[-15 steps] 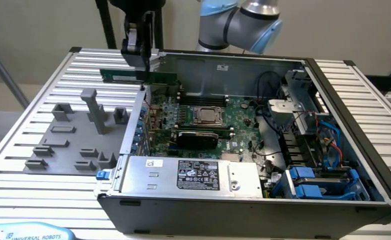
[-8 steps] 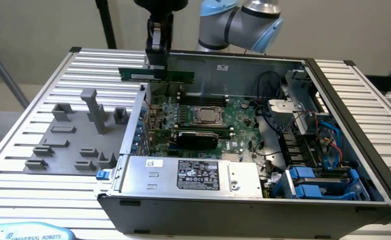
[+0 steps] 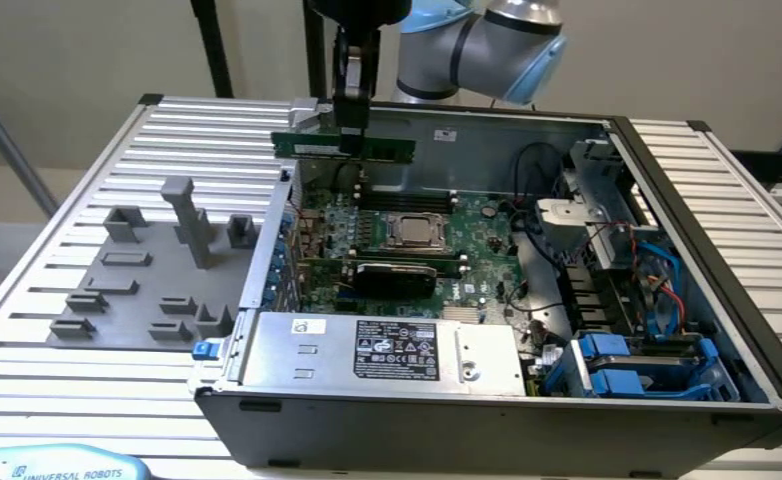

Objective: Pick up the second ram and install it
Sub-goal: 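Pick up the second ram and move it above second insertion slot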

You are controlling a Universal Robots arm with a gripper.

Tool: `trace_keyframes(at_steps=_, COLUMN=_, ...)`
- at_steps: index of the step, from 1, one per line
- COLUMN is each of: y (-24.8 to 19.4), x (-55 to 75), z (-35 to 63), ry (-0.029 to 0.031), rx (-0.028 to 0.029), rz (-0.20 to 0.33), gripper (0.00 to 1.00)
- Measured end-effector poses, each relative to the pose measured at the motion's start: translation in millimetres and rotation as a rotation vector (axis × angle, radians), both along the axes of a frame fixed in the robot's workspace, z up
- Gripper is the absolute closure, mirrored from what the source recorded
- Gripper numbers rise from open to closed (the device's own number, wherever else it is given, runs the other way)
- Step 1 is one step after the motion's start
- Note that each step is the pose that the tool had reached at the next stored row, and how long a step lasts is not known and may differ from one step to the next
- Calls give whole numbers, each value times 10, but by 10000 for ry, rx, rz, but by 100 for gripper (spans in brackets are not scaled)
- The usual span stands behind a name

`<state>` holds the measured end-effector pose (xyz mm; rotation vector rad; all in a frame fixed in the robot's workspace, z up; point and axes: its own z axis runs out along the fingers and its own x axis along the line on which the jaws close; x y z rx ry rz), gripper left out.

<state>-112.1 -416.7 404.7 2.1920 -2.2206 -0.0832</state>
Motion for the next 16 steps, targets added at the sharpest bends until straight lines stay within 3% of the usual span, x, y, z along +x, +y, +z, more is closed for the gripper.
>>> trace_keyframes(at_steps=8, y=195, x=208, z=-86, ry=-11, rx=-1, rz=0, gripper=86)
trace_keyframes(at_steps=16, y=268, x=518, z=-186, ry=-26, rx=0, rz=1, gripper=86)
